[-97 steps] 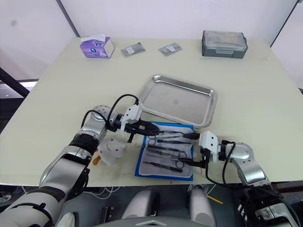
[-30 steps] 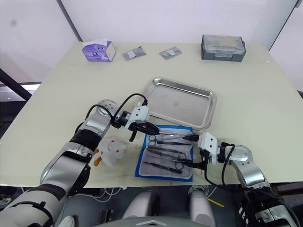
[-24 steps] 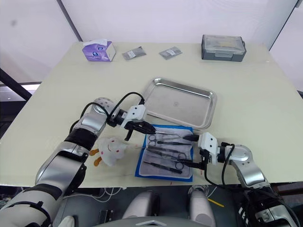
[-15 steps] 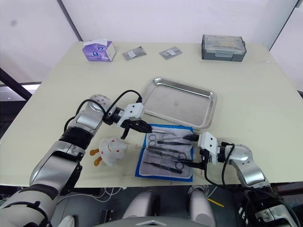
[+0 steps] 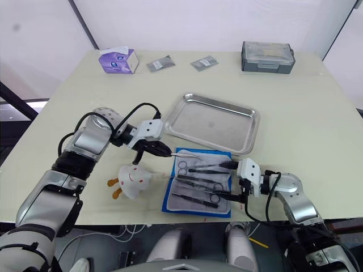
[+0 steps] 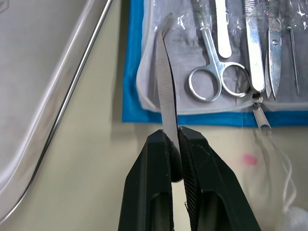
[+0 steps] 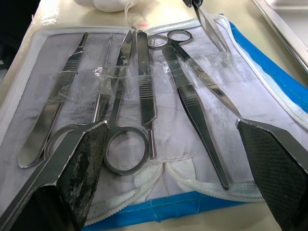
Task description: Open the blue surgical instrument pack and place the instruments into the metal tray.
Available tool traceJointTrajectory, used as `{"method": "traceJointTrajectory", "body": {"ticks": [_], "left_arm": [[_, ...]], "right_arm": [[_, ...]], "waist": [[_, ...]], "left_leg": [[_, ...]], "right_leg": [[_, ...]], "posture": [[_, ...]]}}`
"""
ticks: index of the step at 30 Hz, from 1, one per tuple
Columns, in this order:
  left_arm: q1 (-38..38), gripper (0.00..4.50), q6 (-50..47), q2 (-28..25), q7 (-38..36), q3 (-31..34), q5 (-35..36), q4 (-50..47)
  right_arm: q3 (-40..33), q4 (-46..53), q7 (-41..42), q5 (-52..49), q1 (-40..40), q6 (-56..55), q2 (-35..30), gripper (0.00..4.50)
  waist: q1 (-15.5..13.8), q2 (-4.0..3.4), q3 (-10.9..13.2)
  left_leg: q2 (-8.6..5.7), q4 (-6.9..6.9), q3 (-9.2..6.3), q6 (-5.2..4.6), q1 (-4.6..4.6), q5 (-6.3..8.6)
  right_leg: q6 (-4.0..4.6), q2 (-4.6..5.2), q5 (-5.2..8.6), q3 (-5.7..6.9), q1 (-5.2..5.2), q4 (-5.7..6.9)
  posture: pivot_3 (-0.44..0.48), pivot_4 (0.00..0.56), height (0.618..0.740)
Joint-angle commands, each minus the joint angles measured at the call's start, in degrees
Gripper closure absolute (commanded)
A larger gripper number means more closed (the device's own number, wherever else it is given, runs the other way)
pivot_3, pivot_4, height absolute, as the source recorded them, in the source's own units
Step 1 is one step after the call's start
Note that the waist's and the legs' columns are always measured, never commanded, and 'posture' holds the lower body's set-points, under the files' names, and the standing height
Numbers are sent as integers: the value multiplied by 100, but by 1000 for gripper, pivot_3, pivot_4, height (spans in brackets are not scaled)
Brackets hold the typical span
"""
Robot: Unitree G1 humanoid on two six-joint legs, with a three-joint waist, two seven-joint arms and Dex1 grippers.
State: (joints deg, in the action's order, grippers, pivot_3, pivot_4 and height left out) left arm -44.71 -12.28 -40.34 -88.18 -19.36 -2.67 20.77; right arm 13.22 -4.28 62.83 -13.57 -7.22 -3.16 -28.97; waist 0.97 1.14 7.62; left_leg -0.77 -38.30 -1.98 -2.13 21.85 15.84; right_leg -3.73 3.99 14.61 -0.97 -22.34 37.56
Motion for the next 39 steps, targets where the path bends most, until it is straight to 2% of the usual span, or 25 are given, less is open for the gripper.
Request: {"method": "traceJointTrajectory", "body": {"ticks": [1,12,16,19,23,31,35,39], "left_arm": [[48,4481,-334,-150,42,48,24,-394],[298,4481,-1244,-865,-140,229,358,-1389],[299,4481,-1486,-1083,-224,354,614,-1603],[240,4481,-1842,-1139,-284,578,1068,-1735],[138,4481,-2213,-876,2,981,1647,-1689],[39,4481,-2592,-54,1133,1451,2090,-1653],[14,4481,-2555,244,1683,1601,2144,-1561],[-92,4481,-2271,770,2666,1789,1994,-1226]], "right_arm": [[225,-268,-34,274,182,265,-50,0],[228,-261,-29,269,180,267,-47,0],[225,-257,-28,266,184,273,-51,0],[222,-260,-27,259,186,270,-52,0],[220,-271,-18,251,185,265,-46,0],[188,-232,-35,222,204,277,-44,0],[171,-176,-62,208,246,288,-47,0],[153,-75,-84,187,316,327,-73,0]], "waist": [[1,-1,0],[-5,-1,4],[-1,0,7],[-2,-1,7],[-4,0,8],[-1,1,8],[-4,1,9],[-21,1,8]], "left_leg": [[0,0,0,0,0,0],[5,1,0,0,0,0],[5,1,0,0,1,1],[6,1,0,0,0,1],[14,1,0,0,1,1],[14,0,-1,0,1,1],[14,0,-1,0,1,1],[14,0,-2,1,1,1]], "right_leg": [[0,0,0,0,0,0],[1,1,3,0,-1,1],[3,1,6,0,-2,2],[4,1,8,0,-2,3],[3,1,9,1,-2,3],[3,2,9,0,-2,3],[3,2,9,0,-2,4],[3,3,9,1,-2,3]], "posture": [[0,150,734],[0,150,734],[0,150,734],[0,150,734],[0,150,734],[0,150,734],[0,150,734],[0,150,734]]}}
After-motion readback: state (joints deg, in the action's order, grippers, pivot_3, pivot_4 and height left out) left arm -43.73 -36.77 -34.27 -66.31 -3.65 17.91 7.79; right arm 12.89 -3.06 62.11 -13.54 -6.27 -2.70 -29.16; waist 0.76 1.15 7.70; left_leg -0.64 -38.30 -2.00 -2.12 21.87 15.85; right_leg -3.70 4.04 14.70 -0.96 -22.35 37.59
